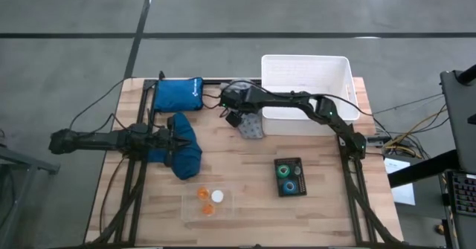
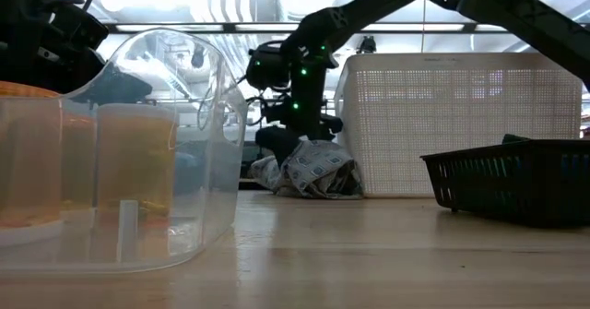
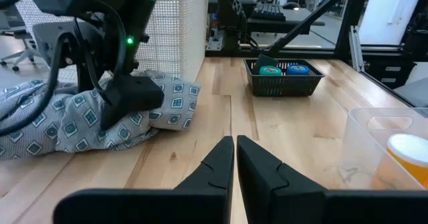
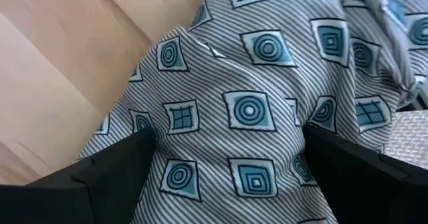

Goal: Pick & place medical supplies in basket/bin
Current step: Put the gray patient gown into the white bin

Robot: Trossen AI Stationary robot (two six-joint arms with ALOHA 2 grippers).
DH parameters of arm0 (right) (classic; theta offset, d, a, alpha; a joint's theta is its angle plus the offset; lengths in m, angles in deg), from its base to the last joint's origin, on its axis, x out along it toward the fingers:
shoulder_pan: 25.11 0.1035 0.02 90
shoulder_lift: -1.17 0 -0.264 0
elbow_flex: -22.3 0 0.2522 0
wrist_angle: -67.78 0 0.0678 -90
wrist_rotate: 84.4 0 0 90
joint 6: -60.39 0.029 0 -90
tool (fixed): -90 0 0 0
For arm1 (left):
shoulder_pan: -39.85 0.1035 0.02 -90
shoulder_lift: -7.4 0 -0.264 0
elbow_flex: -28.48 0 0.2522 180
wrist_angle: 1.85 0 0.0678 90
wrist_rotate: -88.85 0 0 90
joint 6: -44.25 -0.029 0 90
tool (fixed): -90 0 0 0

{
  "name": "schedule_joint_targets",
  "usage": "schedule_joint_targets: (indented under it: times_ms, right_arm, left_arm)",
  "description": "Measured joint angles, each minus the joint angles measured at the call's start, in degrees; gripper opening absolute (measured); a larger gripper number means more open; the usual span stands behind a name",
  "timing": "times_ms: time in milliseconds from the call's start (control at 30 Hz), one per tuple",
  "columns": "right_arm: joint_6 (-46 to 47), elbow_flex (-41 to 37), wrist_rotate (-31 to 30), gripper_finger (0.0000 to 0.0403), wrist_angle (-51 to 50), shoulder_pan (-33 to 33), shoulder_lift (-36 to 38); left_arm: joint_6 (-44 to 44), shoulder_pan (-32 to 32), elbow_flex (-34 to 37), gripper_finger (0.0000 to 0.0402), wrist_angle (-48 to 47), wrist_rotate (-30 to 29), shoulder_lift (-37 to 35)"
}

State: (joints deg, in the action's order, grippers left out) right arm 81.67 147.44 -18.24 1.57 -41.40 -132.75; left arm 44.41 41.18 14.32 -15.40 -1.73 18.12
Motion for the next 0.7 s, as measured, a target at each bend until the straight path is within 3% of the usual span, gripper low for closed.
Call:
schedule_joint_targets:
  times_ms: [433,700]
  right_arm:
    - [0.37,-6.98,4.14,0.0375,5.42,-1.18,0.32]
    - [0.87,-6.76,5.03,0.0371,6.10,-1.34,0.15]
  left_arm:
    - [-0.20,-0.01,0.01,0.0026,0.00,0.00,0.00]
    - [-0.20,0.00,0.00,0.0026,0.00,0.00,0.00]
